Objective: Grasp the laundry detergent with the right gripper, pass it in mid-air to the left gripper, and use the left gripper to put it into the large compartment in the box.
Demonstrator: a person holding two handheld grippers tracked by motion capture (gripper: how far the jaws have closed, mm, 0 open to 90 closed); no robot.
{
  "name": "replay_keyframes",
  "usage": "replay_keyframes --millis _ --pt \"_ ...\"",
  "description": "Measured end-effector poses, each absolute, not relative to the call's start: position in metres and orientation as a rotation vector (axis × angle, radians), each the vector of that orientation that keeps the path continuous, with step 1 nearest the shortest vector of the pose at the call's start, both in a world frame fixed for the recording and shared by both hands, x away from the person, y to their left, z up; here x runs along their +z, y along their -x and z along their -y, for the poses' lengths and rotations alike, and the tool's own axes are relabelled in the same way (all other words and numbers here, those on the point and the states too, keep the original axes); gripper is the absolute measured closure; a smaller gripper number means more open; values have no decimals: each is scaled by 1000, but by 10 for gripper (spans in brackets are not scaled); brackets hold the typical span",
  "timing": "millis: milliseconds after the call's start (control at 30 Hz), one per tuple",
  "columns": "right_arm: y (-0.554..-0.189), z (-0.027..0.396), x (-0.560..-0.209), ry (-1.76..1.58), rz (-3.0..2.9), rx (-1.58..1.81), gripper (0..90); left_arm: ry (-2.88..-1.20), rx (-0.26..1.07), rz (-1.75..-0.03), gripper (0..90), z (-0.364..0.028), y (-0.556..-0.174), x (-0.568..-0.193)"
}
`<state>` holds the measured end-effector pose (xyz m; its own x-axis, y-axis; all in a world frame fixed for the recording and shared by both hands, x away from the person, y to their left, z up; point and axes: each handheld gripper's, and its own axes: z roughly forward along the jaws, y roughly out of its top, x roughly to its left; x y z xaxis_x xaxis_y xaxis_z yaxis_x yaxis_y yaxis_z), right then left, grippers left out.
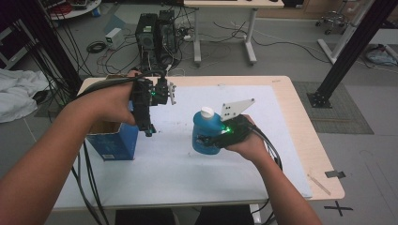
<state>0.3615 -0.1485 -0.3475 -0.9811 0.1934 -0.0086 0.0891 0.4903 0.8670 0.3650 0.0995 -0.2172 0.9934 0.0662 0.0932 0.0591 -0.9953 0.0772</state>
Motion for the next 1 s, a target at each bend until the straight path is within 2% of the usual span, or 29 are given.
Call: replay_keyframes --millis 633,1000 --pt "-351 100 -369 -112 -2711 1511 465 -3048 113 25 103 -72 -350 -228" --pt "-349 79 -367 -75 -2731 1548 464 -3047 111 86 103 -56 -344 -236"
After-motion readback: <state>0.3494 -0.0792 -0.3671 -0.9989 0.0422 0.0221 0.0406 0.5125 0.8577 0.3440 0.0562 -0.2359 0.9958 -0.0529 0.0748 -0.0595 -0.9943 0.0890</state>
